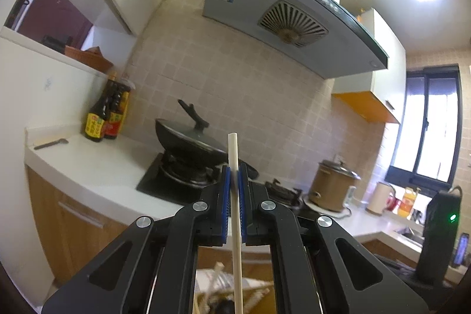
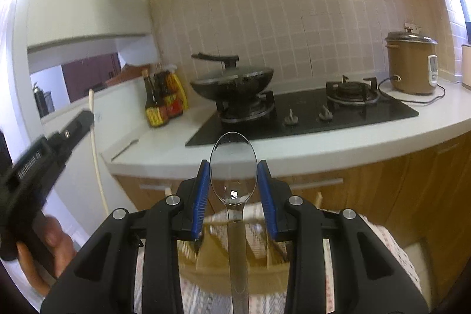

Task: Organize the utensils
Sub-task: 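Lift the clear spoon and the chopstick up over the tan caddy, then lower the spoon and chopstick into the caddy and open both tools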

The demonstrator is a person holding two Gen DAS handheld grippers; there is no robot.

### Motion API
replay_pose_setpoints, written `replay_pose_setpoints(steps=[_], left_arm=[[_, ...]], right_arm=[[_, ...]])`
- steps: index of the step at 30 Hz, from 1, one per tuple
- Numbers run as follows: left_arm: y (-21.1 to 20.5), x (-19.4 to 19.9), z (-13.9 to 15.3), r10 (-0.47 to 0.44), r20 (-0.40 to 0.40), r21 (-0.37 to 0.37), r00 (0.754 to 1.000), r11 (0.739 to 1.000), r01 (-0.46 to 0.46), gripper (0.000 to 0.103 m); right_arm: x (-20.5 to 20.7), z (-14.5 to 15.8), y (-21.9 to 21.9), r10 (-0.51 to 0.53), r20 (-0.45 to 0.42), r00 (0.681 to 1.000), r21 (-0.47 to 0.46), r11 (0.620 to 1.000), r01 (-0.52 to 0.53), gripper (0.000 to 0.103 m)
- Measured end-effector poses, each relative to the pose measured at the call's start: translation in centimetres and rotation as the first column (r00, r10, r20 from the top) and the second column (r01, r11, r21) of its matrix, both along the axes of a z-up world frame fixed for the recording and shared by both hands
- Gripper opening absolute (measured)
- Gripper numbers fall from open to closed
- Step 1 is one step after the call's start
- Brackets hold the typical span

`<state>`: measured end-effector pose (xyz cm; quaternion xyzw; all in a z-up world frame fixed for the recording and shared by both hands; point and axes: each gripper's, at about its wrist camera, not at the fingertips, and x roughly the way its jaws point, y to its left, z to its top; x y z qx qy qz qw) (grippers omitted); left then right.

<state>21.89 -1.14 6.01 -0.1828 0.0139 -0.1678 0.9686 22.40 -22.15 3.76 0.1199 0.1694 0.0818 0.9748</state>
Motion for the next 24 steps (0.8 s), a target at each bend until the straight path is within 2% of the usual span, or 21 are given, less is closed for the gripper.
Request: replay_pose_setpoints(steps=[4, 11, 18, 24], left_arm=[[0.0, 1.4, -1.1, 0.05, 0.033, -0.004, 0.998, 0.999, -0.05, 0.003], [0.3, 3.5, -3.1, 0.054, 0.019, -0.024, 0.998, 0.998, -0.054, 0.003], [-0.4, 4.0, -4.4, 0.077, 0.046, -0.001, 0.996, 0.997, -0.077, 0.003], [-1.1, 3.8, -5.6, 0.099, 0.053, 0.028, 0.994, 0.994, -0.101, 0.003]], right_arm=[[1.6, 0.4, 0.3, -0.047, 0.04, 0.998, 0.02, 0.999, 0.046, 0.03], [3.8, -0.7, 0.7, -0.071, 0.061, 0.996, 0.034, 0.997, 0.07, 0.03], [4.0, -2.4, 2.1, -0.094, 0.109, 0.99, -0.044, 0.994, 0.099, 0.03], [3.5, -3.4, 2.2, -0.138, 0.166, 0.976, -0.049, 0.988, 0.148, 0.03]])
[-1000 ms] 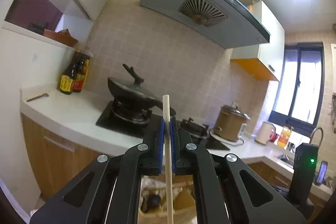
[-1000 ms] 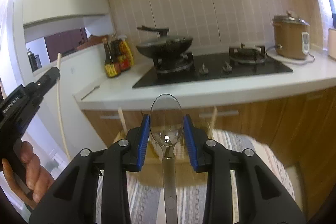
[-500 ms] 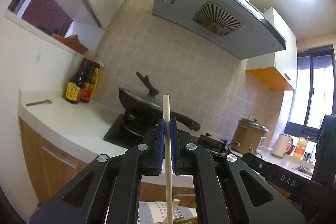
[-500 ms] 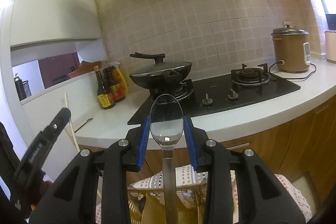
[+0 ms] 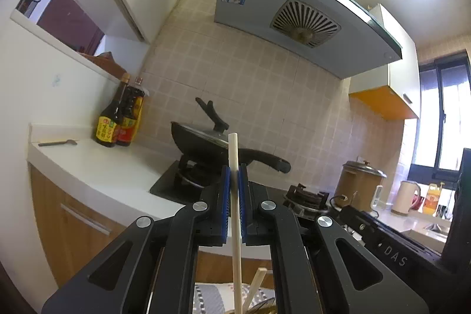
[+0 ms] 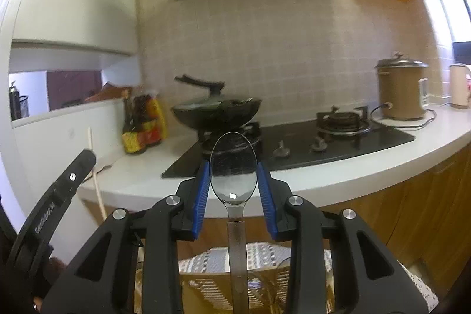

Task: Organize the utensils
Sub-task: 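Lower the spoon and chopstick into the caddy and open both tools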

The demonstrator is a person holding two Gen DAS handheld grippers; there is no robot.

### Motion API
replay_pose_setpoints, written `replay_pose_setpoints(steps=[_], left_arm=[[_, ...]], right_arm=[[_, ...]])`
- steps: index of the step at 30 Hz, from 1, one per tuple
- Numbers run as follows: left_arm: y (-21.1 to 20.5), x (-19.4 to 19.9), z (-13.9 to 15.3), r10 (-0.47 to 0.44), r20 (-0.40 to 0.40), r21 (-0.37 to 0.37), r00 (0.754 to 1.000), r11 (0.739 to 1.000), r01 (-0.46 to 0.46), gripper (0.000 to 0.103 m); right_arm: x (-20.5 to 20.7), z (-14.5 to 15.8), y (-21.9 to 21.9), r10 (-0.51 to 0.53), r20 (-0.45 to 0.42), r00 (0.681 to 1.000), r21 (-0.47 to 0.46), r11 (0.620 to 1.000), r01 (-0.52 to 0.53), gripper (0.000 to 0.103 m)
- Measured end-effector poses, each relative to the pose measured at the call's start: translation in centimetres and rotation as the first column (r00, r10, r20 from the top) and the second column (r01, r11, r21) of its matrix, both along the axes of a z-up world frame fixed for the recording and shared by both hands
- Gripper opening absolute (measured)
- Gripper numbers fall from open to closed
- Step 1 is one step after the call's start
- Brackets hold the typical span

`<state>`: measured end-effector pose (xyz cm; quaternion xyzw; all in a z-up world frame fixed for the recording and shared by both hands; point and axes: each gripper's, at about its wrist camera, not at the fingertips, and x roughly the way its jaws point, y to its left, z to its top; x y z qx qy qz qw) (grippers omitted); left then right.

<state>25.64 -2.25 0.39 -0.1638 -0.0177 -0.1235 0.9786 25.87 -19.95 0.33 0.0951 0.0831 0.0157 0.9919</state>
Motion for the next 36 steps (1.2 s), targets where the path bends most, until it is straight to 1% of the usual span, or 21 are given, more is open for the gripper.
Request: replay_pose_setpoints(steps=[4, 7, 10, 14, 16, 20, 21, 22, 23, 24, 25, 28, 31, 33, 36], left_arm=[[-0.3, -0.5, -0.7, 0.023, 0.009, 0.023, 1.0, 0.999, -0.023, 0.003], [-0.4, -0.9, -1.2, 0.038, 0.01, 0.038, 0.999, 0.999, -0.038, 0.003], [-0.6, -1.2, -1.7, 0.035, -0.003, 0.055, 0.999, 0.998, -0.035, 0.003], [-0.9, -1.6, -2.5, 0.022, -0.025, 0.081, 0.999, 0.996, -0.02, 0.004], [-1.0, -2.0, -2.7, 0.017, -0.033, 0.089, 0.999, 0.996, -0.014, 0.004], [-0.9, -2.7, -2.5, -0.002, -0.059, 0.101, 0.998, 0.995, 0.007, 0.005], [-0.7, -2.9, -2.4, -0.008, -0.067, 0.102, 0.998, 0.995, 0.015, 0.008], [-0.5, -3.2, -2.2, -0.013, -0.073, 0.099, 0.997, 0.995, 0.02, 0.012], [-0.4, -3.4, -2.2, -0.017, -0.077, 0.096, 0.997, 0.995, 0.024, 0.022], [-0.1, -3.7, -2.0, -0.024, -0.081, 0.091, 0.996, 0.995, 0.031, 0.031], [0.3, -4.2, -1.8, -0.025, -0.082, 0.082, 0.996, 0.996, 0.032, 0.033], [0.9, -5.5, -1.2, -0.019, -0.082, 0.085, 0.996, 0.996, 0.026, 0.033], [1.6, -7.2, -0.4, -0.02, -0.074, 0.083, 0.997, 0.996, 0.026, 0.034], [1.9, -8.5, 0.0, -0.019, -0.065, 0.081, 0.998, 0.996, 0.025, 0.037], [2.1, -10.7, 0.7, -0.015, -0.055, 0.1, 0.998, 0.995, 0.02, 0.039]], right_arm=[[-0.8, -0.9, -0.5, -0.027, 0.036, 0.999, 0.022, 0.999, 0.026, 0.03], [-0.9, -1.6, -1.0, -0.03, 0.034, 0.999, 0.05, 0.998, 0.028, 0.03], [-0.9, -2.5, -1.2, -0.017, 0.029, 0.999, 0.072, 0.997, 0.015, 0.03], [-1.8, -3.6, -1.0, -0.036, 0.032, 0.999, 0.043, 0.998, 0.035, 0.03], [-2.7, -3.6, -0.8, -0.058, 0.053, 0.997, 0.023, 0.998, 0.056, 0.03], [-4.2, -3.1, -0.8, -0.033, 0.039, 0.999, 0.016, 0.999, 0.032, 0.03], [-4.5, -3.0, -0.8, -0.035, 0.032, 0.999, 0.01, 0.999, 0.035, 0.03], [-5.0, -2.9, -0.8, -0.038, 0.031, 0.999, 0.003, 0.999, 0.038, 0.034], [-5.6, -2.8, -0.9, -0.044, 0.036, 0.998, -0.003, 0.999, 0.044, 0.046], [-6.1, -2.6, -0.9, -0.047, 0.044, 0.998, -0.005, 0.999, 0.048, 0.053], [-6.7, -2.4, -1.0, -0.049, 0.047, 0.998, -0.007, 0.999, 0.05, 0.056], [-8.3, -1.5, -1.2, -0.037, 0.047, 0.998, -0.026, 0.999, 0.038, 0.056], [-10.5, -0.6, -1.3, -0.052, 0.065, 0.997, -0.052, 0.997, 0.055, 0.056], [-11.9, -0.1, -1.6, -0.054, 0.063, 0.997, -0.056, 0.997, 0.058, 0.056], [-13.5, 0.2, -1.6, -0.058, 0.042, 0.997, -0.073, 0.995, 0.061, 0.056]])
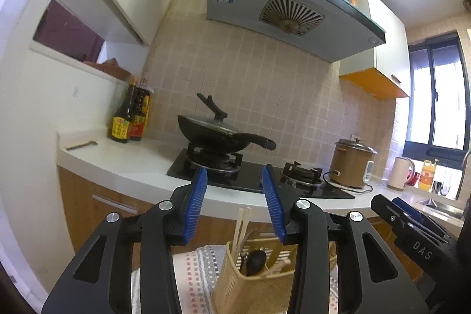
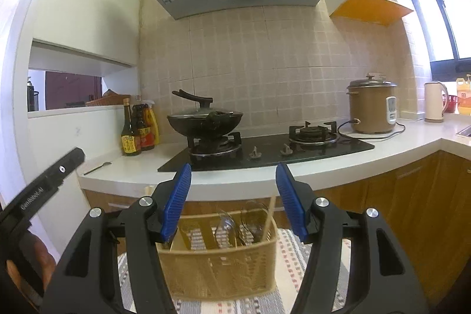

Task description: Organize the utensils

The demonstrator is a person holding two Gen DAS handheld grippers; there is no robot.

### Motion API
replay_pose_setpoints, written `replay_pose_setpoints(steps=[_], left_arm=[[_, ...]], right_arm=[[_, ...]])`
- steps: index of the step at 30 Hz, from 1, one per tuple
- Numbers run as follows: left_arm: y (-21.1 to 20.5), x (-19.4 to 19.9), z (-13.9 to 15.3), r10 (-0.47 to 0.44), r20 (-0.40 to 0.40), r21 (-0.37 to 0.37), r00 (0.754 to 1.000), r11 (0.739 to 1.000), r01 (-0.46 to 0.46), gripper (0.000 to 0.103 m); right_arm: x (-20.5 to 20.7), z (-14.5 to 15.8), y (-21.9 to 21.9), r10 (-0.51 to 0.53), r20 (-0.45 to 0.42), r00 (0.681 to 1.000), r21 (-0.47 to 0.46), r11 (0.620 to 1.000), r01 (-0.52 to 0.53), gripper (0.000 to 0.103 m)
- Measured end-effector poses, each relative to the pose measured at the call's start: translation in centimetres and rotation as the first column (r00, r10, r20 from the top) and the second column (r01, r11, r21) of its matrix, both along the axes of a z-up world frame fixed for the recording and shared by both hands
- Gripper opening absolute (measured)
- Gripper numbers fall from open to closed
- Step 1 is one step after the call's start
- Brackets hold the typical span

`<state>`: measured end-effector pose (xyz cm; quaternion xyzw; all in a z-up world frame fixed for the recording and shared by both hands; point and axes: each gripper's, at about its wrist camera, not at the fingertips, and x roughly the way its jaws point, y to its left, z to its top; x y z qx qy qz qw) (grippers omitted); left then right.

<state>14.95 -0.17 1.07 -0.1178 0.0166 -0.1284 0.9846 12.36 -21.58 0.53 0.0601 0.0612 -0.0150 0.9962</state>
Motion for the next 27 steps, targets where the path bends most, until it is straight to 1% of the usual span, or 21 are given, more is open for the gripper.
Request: replay_pose_setpoints(steps=[1, 3, 4, 6, 7, 9, 12, 14, 15, 16, 17, 19, 21, 23, 25, 27], left_arm=[[0.0, -0.5, 0.1, -0.001, 0.002, 0.005, 1.0, 1.0, 0.001, 0.04], [0.0, -2.1, 0.4, 0.01, 0.007, 0.027, 1.0, 1.0, -0.01, 0.05], [-0.1, -2.8, 0.4, 0.018, 0.008, 0.043, 1.0, 0.999, -0.019, 0.052], [-0.2, -4.0, 0.4, 0.034, 0.007, 0.069, 0.999, 0.997, -0.035, 0.063], [-0.2, -4.7, 0.2, 0.042, 0.005, 0.08, 0.999, 0.996, -0.042, 0.065], [-0.2, -5.8, -0.2, 0.049, -0.008, 0.089, 0.999, 0.995, -0.048, 0.074], [0.1, -6.9, -1.0, 0.044, -0.04, 0.079, 0.998, 0.996, -0.04, 0.078], [0.2, -7.6, -1.9, 0.052, -0.068, 0.082, 0.996, 0.996, -0.046, 0.079], [0.2, -7.9, -2.4, 0.062, -0.08, 0.089, 0.995, 0.995, -0.054, 0.082], [0.1, -8.3, -2.8, 0.073, -0.087, 0.094, 0.994, 0.993, -0.064, 0.083], [0.1, -8.5, -3.2, 0.085, -0.088, 0.099, 0.993, 0.992, -0.076, 0.086], [0.1, -8.8, -4.0, 0.126, -0.087, 0.114, 0.988, 0.987, -0.116, 0.089], [0.1, -8.7, -4.5, 0.149, -0.099, 0.115, 0.984, 0.984, -0.138, 0.089], [0.2, -8.7, -5.0, 0.147, -0.111, 0.111, 0.983, 0.985, -0.135, 0.089], [0.0, -8.7, -5.4, 0.166, -0.099, 0.132, 0.981, 0.98, -0.152, 0.09], [-0.1, -8.5, -5.8, 0.173, -0.092, 0.137, 0.981, 0.978, -0.159, 0.09]], right_arm=[[-0.6, -0.1, 0.1, -0.006, -0.006, 1.0, -0.01, 1.0, 0.006, 0.056], [-2.0, -0.3, 0.3, -0.022, -0.018, 1.0, -0.04, 0.999, 0.021, 0.056], [-2.6, -0.5, 0.3, -0.026, -0.025, 0.999, -0.048, 0.999, 0.025, 0.058], [-3.7, -1.1, 0.1, -0.029, -0.049, 0.998, -0.05, 0.998, 0.027, 0.06], [-4.0, -1.4, 0.1, -0.03, -0.062, 0.998, -0.048, 0.998, 0.027, 0.062], [-4.9, -2.2, -0.2, -0.035, -0.088, 0.996, -0.045, 0.998, 0.031, 0.063], [-5.7, -3.2, -0.3, -0.054, -0.107, 0.993, -0.064, 0.997, 0.047, 0.065], [-6.4, -3.8, -0.3, -0.056, -0.107, 0.993, -0.074, 0.996, 0.048, 0.071], [-6.6, -4.0, -0.3, -0.058, -0.103, 0.993, -0.077, 0.996, 0.05, 0.073], [-6.8, -4.2, -0.2, -0.056, -0.095, 0.994, -0.079, 0.996, 0.048, 0.076], [-7.1, -4.5, -0.2, -0.051, -0.081, 0.995, -0.077, 0.996, 0.044, 0.083], [-7.6, -4.9, -0.3, -0.067, -0.048, 0.997, -0.064, 0.996, 0.064, 0.091], [-7.9, -5.1, -0.3, -0.054, -0.018, 0.998, -0.051, 0.997, 0.053, 0.093], [-8.0, -5.3, -0.3, -0.061, -0.011, 0.998, -0.047, 0.997, 0.06, 0.094], [-7.9, -5.3, 0.1, -0.065, 0.0, 0.998, -0.069, 0.996, 0.065, 0.094], [-7.8, -5.4, 0.4, -0.082, 0.015, 0.997, -0.096, 0.992, 0.083, 0.094]])
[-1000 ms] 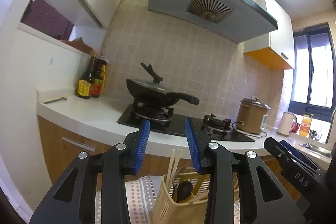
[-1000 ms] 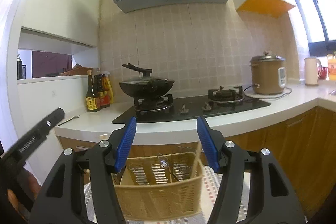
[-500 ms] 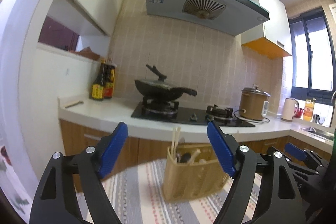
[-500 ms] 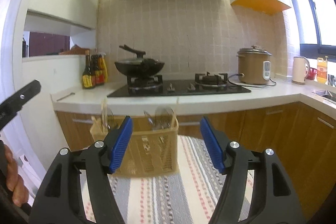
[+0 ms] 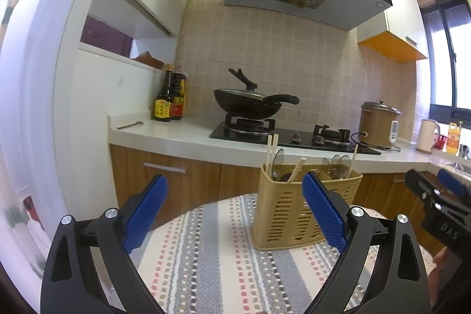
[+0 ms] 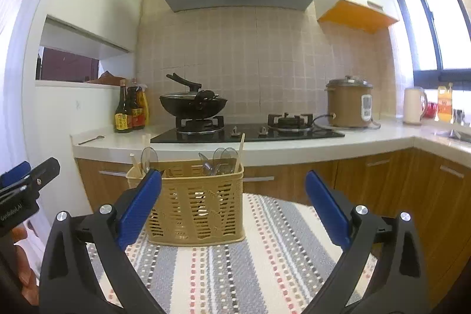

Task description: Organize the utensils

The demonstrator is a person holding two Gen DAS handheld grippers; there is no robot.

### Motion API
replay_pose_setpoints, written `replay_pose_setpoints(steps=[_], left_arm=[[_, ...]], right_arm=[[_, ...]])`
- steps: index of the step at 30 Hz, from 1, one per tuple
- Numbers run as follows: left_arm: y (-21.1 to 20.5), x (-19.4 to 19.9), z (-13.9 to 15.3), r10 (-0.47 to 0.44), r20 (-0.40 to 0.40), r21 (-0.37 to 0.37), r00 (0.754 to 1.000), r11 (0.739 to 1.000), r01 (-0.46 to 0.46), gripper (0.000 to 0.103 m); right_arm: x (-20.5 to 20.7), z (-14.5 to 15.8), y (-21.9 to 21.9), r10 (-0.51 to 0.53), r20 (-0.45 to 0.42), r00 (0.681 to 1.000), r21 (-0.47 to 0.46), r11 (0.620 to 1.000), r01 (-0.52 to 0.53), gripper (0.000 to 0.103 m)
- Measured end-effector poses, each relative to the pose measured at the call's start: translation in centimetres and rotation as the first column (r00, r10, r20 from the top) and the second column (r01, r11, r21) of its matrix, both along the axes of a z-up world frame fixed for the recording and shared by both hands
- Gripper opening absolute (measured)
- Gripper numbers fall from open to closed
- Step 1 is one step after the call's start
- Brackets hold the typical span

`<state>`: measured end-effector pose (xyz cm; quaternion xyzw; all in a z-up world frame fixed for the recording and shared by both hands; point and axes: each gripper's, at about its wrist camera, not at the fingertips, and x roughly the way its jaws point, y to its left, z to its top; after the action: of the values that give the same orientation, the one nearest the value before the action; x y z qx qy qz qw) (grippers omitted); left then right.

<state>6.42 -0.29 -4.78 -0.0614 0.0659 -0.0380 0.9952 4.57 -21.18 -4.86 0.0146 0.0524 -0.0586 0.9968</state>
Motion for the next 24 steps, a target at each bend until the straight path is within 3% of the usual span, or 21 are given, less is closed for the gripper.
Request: replay_pose_setpoints(steps=[4, 10, 14, 21, 24], left_arm=[[-1.0, 0.9, -1.3, -0.016, 0.005, -0.014, 1.0, 1.0, 0.016, 0.09], [-2.2, 1.3, -3.5, 0.048, 0.011, 0.007, 0.999, 0.999, -0.048, 0.09], [-2.5, 2.4, -4.8, 0.069, -0.063, 0.037, 0.996, 0.997, -0.067, 0.095], [-4.1, 1.8, -5.4, 0.101, -0.04, 0.148, 0.994, 0.985, -0.094, 0.095], [-3.7, 1.9, -5.3, 0.109, -0.048, 0.132, 0.993, 0.986, -0.102, 0.095]], right_arm=[[0.5, -0.8, -0.1, -0.012, -0.008, 1.0, 0.013, 1.0, 0.012, 0.095], [1.3, -2.8, -0.3, -0.04, -0.039, 0.998, 0.006, 0.999, 0.04, 0.095], [1.5, -3.4, -0.3, -0.03, -0.045, 0.999, 0.002, 1.0, 0.03, 0.095], [1.2, -3.5, -0.7, -0.028, -0.041, 0.999, 0.017, 0.999, 0.029, 0.095], [1.2, -3.5, -0.8, -0.029, -0.045, 0.999, 0.017, 0.999, 0.03, 0.095]])
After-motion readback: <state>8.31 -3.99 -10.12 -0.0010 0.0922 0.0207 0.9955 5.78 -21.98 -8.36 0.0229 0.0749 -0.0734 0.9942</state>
